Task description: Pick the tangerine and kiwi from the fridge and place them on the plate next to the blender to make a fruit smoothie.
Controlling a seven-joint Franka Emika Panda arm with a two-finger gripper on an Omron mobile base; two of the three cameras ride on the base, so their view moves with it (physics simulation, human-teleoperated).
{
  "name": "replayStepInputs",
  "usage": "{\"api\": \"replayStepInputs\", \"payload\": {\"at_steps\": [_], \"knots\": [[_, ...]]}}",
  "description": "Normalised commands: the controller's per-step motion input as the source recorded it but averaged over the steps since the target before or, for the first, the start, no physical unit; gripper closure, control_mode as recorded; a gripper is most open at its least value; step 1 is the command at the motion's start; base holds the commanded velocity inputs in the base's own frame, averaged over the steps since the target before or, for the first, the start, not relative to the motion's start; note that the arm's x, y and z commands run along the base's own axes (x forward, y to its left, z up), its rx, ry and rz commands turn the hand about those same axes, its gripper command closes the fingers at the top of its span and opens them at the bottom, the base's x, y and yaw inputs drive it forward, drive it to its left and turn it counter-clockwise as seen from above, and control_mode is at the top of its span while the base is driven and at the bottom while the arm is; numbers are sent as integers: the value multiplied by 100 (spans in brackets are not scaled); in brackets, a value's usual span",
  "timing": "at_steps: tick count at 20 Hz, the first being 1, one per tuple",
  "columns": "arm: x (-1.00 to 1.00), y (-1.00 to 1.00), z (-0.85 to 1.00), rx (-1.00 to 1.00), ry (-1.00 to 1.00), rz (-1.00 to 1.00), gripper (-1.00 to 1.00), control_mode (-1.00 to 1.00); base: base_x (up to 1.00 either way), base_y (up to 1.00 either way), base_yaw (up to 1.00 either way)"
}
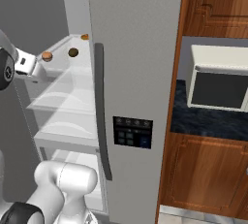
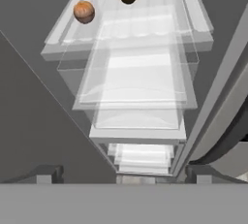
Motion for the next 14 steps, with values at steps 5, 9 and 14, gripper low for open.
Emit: {"api": "replayStepInputs", "payload": {"at_steps": [5, 9, 14], "knots": [[43, 21, -30, 0, -21, 0, -100, -100, 0, 0, 0], [46, 18, -17, 3, -24, 0, -100, -100, 0, 0, 0], [45, 16, 0, 0, -8, 3, -100, -100, 0, 0, 0]]}}
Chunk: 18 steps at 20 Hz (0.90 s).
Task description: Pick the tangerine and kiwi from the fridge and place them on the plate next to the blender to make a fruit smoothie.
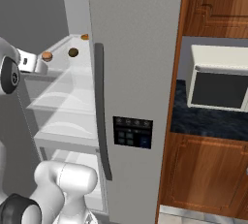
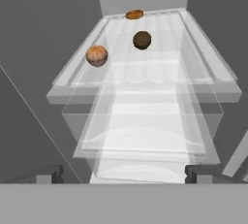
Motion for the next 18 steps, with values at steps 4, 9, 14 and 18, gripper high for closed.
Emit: {"api": "replayStepInputs", "payload": {"at_steps": [4, 9, 14, 18], "knots": [[53, 5, 1, 0, 0, 3, -100, -100, 0, 0, 0], [54, 12, 2, 0, 4, 1, -100, -100, 0, 0, 0], [38, 19, 0, 0, 5, 0, -100, -100, 0, 0, 0], [8, 13, -3, 0, 0, 0, -100, -100, 0, 0, 0]]}}
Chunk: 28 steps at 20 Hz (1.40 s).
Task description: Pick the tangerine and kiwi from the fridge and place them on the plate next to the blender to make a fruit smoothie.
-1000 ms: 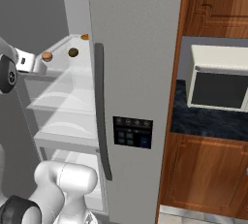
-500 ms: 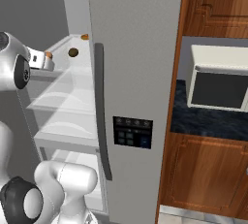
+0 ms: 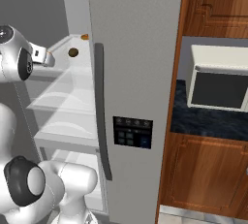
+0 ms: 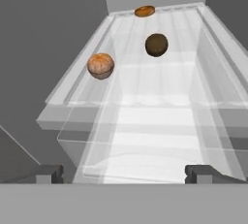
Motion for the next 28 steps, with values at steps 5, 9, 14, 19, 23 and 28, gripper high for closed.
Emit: {"api": "replayStepInputs", "payload": {"at_steps": [5, 9, 14, 19, 23, 28], "knots": [[32, 24, -7, 0, 0, 1, -100, -100, 0, 0, 0], [39, 18, -6, 0, 0, 1, -100, -100, 0, 0, 0], [39, 18, -1, 0, 1, 0, -100, -100, 0, 0, 0], [39, 10, -13, 0, 1, 0, -100, -100, 0, 0, 0], [24, 6, -20, 0, 1, 0, -100, -100, 0, 0, 0], [20, 5, -13, 0, 2, 0, -100, -100, 0, 0, 0]]}}
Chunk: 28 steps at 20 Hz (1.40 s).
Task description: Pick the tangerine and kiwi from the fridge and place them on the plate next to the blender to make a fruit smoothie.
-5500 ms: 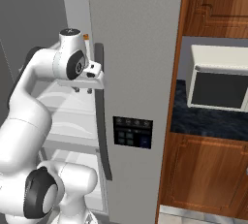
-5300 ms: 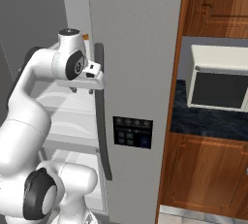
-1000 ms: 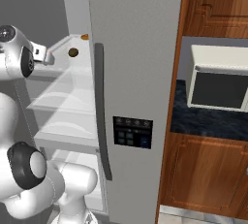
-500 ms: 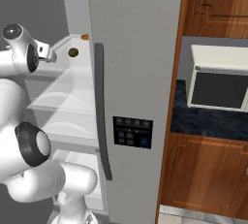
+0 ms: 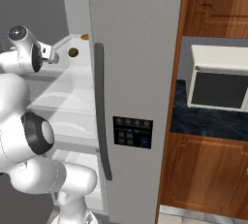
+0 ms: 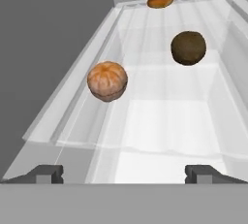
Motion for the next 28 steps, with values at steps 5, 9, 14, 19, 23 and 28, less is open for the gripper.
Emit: {"api": "replayStepInputs", "payload": {"at_steps": [5, 9, 14, 19, 23, 28], "knots": [[28, 17, 0, 0, 2, 0, -100, -100, 0, 0, 0], [35, 23, -10, 0, 4, 0, -100, -100, 0, 0, 0], [39, 23, -8, -1, 7, 0, -100, -100, 0, 0, 0], [37, 13, -6, 0, 4, 0, -100, -100, 0, 0, 0], [33, 9, -14, -1, 1, 0, -100, -100, 0, 0, 0], [38, 5, -21, -1, 2, 0, -100, -100, 0, 0, 0]]}}
